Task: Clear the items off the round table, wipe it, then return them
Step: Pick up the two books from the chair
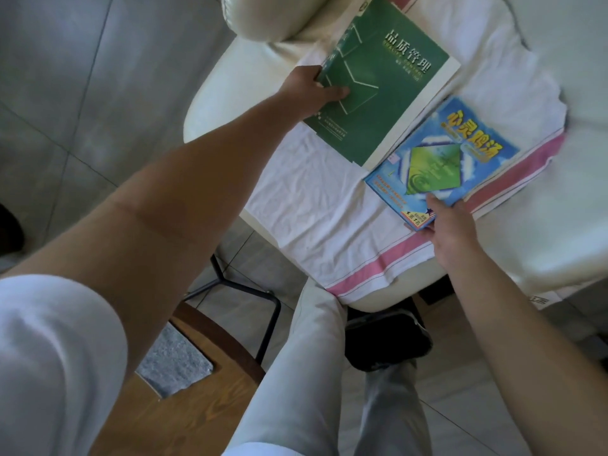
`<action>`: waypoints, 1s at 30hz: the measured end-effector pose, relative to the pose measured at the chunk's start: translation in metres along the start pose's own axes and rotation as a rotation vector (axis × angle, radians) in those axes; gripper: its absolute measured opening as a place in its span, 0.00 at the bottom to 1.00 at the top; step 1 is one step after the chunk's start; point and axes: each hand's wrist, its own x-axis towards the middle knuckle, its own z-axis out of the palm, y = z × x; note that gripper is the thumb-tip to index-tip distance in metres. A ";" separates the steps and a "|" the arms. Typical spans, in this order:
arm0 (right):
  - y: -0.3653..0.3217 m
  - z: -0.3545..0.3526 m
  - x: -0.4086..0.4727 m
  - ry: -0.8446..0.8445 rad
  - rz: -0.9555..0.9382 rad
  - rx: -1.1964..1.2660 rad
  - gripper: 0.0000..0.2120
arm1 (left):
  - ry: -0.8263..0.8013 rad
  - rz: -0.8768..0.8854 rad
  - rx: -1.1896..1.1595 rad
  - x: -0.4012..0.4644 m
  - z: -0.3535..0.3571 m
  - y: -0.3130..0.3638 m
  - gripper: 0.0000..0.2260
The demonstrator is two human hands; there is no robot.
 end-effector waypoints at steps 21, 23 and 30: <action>-0.024 -0.022 -0.042 0.014 -0.246 -0.027 0.05 | -0.171 -0.019 -0.547 -0.068 0.020 -0.009 0.10; -0.025 -0.026 -0.051 0.047 -0.298 -0.063 0.03 | -0.137 -0.008 -0.611 -0.090 0.013 -0.015 0.11; -0.007 -0.080 -0.135 -0.006 -0.511 -0.158 0.05 | -0.127 0.056 -0.819 -0.220 0.005 -0.038 0.12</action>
